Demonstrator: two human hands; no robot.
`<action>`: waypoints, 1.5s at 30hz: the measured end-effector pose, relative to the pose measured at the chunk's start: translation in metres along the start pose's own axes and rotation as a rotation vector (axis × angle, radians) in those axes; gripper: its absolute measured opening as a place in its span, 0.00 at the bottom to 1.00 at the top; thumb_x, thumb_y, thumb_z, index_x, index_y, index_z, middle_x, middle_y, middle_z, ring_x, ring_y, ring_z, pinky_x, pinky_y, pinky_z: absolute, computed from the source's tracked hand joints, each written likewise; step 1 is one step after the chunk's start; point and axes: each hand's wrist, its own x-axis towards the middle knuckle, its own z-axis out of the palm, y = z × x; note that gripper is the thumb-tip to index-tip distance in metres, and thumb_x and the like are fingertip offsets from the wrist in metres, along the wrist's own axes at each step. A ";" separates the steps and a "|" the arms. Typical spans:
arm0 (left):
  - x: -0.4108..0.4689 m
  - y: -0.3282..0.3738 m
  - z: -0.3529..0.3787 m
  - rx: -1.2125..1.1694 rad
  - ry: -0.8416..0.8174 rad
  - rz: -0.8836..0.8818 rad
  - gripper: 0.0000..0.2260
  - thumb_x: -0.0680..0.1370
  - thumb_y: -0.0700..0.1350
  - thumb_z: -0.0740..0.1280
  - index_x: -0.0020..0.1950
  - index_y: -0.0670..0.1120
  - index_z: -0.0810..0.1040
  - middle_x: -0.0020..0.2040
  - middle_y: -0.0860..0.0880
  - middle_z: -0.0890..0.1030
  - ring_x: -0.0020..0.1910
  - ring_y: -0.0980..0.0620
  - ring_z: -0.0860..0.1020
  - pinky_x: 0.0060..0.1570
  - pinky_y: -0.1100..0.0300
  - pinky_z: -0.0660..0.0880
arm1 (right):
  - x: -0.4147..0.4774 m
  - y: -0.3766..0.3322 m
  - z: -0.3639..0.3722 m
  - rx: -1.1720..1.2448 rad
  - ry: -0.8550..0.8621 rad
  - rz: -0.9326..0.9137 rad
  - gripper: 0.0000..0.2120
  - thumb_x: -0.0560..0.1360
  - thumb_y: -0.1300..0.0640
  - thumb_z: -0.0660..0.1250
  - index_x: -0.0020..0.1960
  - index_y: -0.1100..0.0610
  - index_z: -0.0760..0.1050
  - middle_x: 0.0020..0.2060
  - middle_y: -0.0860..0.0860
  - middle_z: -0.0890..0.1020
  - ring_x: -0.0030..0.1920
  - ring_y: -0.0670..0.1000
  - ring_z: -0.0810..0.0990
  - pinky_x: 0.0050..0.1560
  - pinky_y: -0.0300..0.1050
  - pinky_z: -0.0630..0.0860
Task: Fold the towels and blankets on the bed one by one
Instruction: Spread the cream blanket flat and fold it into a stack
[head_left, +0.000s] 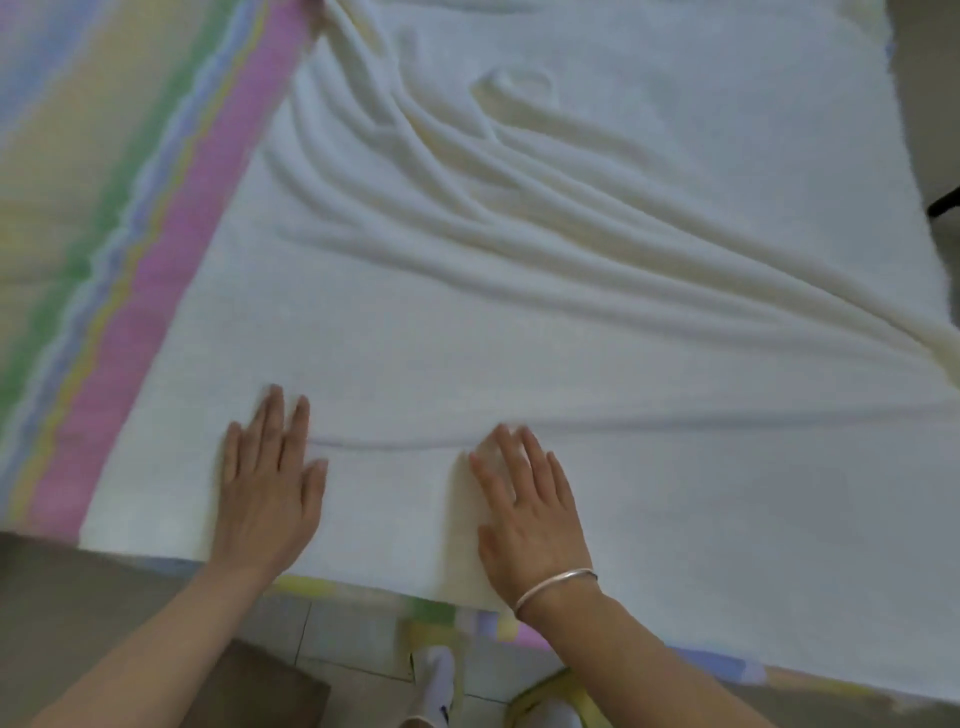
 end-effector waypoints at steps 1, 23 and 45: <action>-0.008 -0.024 0.000 -0.002 0.004 -0.091 0.30 0.80 0.53 0.50 0.79 0.40 0.53 0.80 0.41 0.49 0.79 0.45 0.51 0.75 0.41 0.50 | 0.008 -0.019 0.004 0.001 -0.022 -0.027 0.41 0.55 0.56 0.77 0.68 0.53 0.72 0.71 0.59 0.69 0.71 0.62 0.67 0.66 0.60 0.69; 0.074 0.046 -0.052 -0.532 0.094 0.013 0.18 0.73 0.36 0.62 0.61 0.47 0.77 0.63 0.51 0.75 0.59 0.49 0.76 0.60 0.54 0.72 | 0.161 0.006 -0.077 0.008 0.014 0.188 0.13 0.75 0.59 0.64 0.59 0.51 0.78 0.58 0.49 0.77 0.64 0.53 0.69 0.60 0.47 0.69; 0.257 0.409 -0.051 -0.542 0.050 -0.399 0.13 0.81 0.47 0.58 0.64 0.51 0.72 0.57 0.50 0.74 0.57 0.48 0.75 0.47 0.59 0.68 | 0.247 0.343 -0.180 0.646 -0.369 0.644 0.15 0.80 0.44 0.59 0.48 0.54 0.77 0.45 0.57 0.81 0.44 0.55 0.77 0.49 0.44 0.71</action>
